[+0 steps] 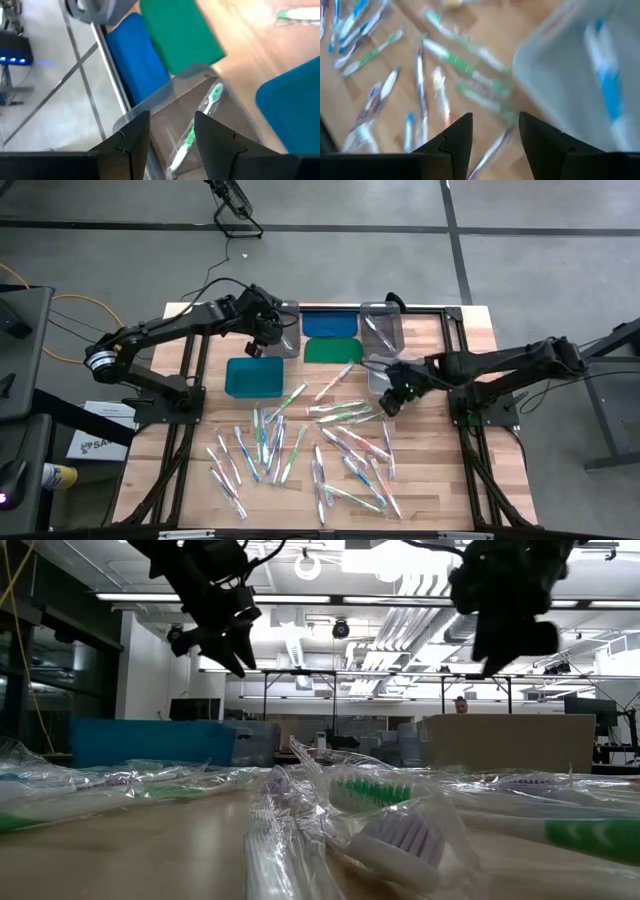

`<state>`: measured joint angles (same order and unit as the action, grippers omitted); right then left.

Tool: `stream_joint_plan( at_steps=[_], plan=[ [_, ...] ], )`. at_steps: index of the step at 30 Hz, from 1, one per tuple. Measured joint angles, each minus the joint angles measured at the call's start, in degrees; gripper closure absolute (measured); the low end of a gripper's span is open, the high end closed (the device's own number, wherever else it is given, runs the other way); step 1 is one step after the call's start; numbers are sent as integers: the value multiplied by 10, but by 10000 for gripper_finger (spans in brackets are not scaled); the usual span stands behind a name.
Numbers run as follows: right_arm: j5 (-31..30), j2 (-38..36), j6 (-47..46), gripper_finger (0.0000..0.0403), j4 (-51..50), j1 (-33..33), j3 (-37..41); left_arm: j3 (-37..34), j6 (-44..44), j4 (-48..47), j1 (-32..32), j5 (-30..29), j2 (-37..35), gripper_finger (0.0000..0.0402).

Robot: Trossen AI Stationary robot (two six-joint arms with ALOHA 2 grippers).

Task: Pick & Place Toothbrushes
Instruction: Put the violet toothbrush into the right black bin

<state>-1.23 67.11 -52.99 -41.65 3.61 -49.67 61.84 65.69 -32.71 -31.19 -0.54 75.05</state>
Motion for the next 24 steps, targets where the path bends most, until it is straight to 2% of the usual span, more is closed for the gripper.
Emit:
stream_joint_plan(
  at_steps=[12, 24],
  plan=[
    [-22, 20, -207, 250, -2, 118, 0, 0, 0, -9, 9, 0, 0, 254],
    [8, 141, -320, 250, 10, 141, 0, 0, -1, -31, 9, -1, 0, 254]
  ],
)
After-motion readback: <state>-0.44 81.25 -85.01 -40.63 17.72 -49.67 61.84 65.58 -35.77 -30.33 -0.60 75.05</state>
